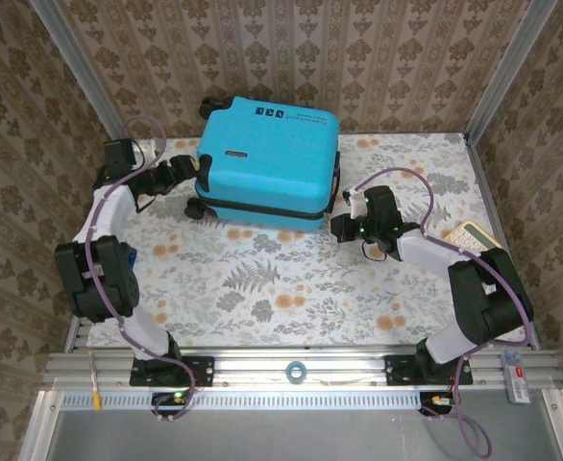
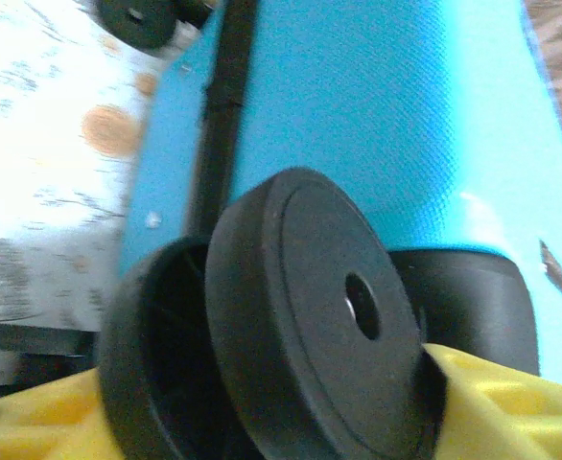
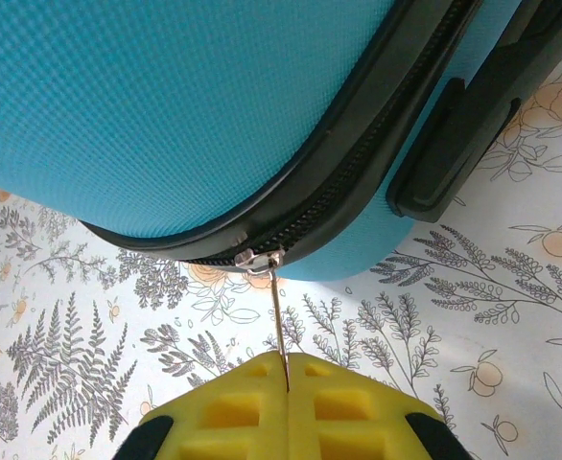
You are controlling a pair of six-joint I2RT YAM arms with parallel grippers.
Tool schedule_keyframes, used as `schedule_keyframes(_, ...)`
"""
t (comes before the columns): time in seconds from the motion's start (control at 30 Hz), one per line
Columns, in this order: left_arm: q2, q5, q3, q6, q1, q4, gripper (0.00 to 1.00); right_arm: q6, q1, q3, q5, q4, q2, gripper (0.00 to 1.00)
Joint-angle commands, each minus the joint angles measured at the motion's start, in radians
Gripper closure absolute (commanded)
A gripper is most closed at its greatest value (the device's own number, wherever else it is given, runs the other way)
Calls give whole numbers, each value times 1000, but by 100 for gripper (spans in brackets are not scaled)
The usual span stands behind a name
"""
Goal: Pack the luggage
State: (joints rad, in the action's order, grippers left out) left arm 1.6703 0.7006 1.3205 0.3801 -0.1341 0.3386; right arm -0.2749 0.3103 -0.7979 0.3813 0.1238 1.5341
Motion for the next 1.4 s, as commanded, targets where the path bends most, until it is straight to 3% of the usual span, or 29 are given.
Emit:
schedule_keyframes(0.0,-77,-300,4,-120,-15,93,30,20,-4,-9,-45,-19,-13,100)
schedule_keyframes(0.3,-176,-599,83,-177,139,225,27,4,4,12,-36,29,-6,100)
schedule_keyframes(0.5,-164,-739,185,-229,356,281,24,-2,5,22,-45,41,-8,100)
schedule_keyframes(0.73,-16,-799,375,-254,615,293,22,-15,9,29,-51,55,-9,100)
schedule_keyframes(0.87,108,-838,524,-261,721,311,22,-32,12,42,-57,82,-12,100)
schedule_keyframes(1.1,292,-974,732,-276,858,339,16,-32,16,51,-62,91,-23,100)
schedule_keyframes(1.37,457,-1006,930,-316,951,425,13,-35,17,73,-64,105,-24,100)
